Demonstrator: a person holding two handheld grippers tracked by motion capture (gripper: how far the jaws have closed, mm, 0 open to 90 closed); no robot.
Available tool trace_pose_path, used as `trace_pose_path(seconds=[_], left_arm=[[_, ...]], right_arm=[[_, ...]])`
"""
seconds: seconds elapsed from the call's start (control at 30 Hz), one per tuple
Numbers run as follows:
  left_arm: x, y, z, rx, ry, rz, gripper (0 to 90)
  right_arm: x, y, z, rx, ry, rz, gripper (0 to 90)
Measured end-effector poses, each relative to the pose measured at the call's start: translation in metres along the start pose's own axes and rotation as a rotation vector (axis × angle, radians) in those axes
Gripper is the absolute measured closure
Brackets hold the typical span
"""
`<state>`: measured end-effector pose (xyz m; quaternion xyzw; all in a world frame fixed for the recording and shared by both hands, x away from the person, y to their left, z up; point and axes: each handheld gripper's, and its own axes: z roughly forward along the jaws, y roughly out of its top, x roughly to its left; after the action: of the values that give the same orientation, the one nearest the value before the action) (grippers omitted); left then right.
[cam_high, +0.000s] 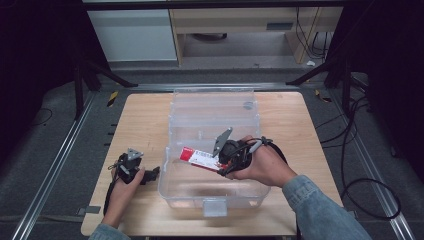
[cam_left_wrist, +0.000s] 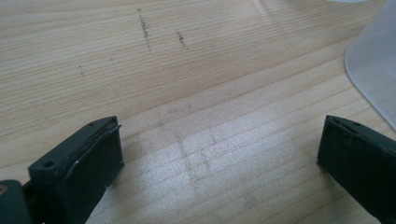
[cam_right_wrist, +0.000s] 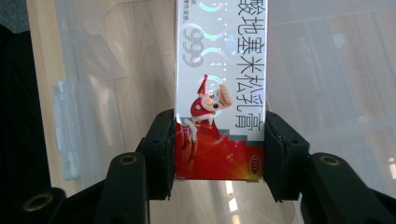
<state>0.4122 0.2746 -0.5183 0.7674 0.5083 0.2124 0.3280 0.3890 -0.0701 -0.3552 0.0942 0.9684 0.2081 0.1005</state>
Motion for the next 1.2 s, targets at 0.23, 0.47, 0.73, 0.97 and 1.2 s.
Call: trace_pose_path(seconds=[0.23, 0.47, 0.73, 0.97, 1.2], left_arm=[[0.000, 0.000, 0.000, 0.000, 0.000, 0.000, 0.0], [0.000, 0.000, 0.000, 0.000, 0.000, 0.000, 0.0], [0.000, 0.000, 0.000, 0.000, -0.001, -0.001, 0.0], [0.000, 0.000, 0.000, 0.000, -0.002, 0.000, 0.0], [0.000, 0.000, 0.000, -0.001, -0.002, 0.000, 0.0]], right_arm=[[0.006, 0.008, 0.011, 0.005, 0.021, -0.031, 51.4], [0.008, 0.009, 0.020, -0.003, 0.044, -0.026, 51.4], [0.010, 0.014, 0.028, 0.010, 0.066, -0.049, 51.4], [0.013, 0.019, 0.039, 0.035, 0.080, -0.074, 51.4], [0.013, 0.023, 0.047, 0.045, 0.090, -0.091, 51.4]])
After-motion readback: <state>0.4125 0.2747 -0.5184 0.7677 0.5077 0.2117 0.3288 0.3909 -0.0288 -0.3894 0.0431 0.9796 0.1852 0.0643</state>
